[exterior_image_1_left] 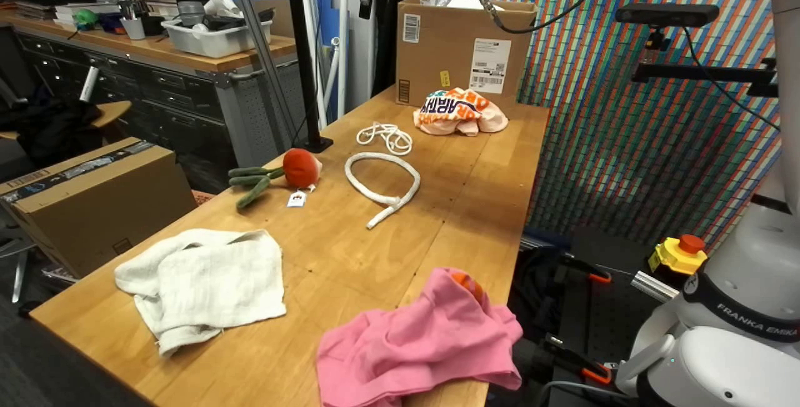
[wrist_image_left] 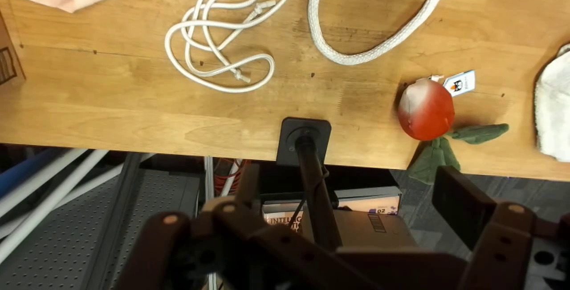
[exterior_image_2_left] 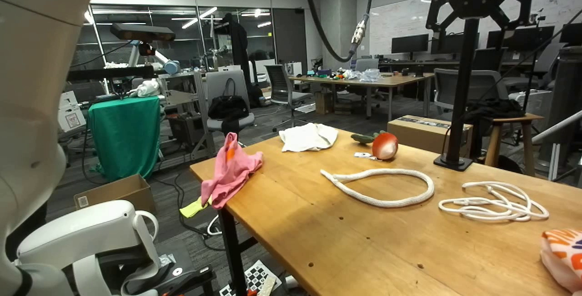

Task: Move the peach shirt to the right, move the white towel and pink shirt to the left, move the radish backwards, move the long white rope to the right

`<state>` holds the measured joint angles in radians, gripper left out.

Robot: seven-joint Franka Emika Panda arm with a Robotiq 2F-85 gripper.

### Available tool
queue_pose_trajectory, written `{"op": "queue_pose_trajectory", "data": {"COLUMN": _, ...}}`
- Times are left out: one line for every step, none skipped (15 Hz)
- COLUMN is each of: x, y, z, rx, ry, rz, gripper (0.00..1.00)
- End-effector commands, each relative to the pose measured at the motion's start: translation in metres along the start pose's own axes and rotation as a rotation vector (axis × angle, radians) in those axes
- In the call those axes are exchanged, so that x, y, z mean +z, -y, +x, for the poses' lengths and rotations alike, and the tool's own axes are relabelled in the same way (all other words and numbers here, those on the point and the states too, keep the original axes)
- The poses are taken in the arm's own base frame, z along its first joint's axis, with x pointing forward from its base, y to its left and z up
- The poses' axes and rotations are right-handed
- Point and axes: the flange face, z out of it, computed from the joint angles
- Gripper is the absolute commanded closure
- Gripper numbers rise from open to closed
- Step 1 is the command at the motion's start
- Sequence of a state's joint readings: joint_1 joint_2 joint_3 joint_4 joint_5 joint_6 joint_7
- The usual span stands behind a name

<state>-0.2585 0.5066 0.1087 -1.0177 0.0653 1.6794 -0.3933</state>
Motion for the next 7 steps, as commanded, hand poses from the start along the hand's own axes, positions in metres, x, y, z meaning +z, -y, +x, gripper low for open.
{"op": "queue_pose_trajectory", "data": {"x": 0.0002, "y": -0.0002, "z": -0.0003, "rx": 0.0, "ry": 0.0, "rz": 0.0, "gripper": 0.0}}
{"op": "queue_pose_trajectory", "data": {"x": 0.0003, "y": -0.0003, "z": -0.0005, "rx": 0.001, "ry": 0.001, "rz": 0.0, "gripper": 0.0}}
{"op": "queue_pose_trajectory", "data": {"x": 0.0006, "y": -0.0002, "z": -0.0006, "rx": 0.001, "ry": 0.001, "rz": 0.0, "gripper": 0.0}}
{"op": "queue_pose_trajectory", "data": {"x": 0.0008, "y": -0.0001, "z": -0.0009, "rx": 0.001, "ry": 0.001, "rz": 0.0, "gripper": 0.0}}
{"op": "queue_pose_trajectory", "data": {"x": 0.0009, "y": -0.0001, "z": -0.001, "rx": 0.001, "ry": 0.001, "rz": 0.0, "gripper": 0.0}}
{"op": "queue_pose_trajectory", "data": {"x": 0.0009, "y": -0.0001, "z": -0.001, "rx": 0.001, "ry": 0.001, "rz": 0.0, "gripper": 0.0}}
{"op": "queue_pose_trajectory", "data": {"x": 0.0007, "y": -0.0001, "z": -0.001, "rx": 0.001, "ry": 0.001, "rz": 0.0, "gripper": 0.0}}
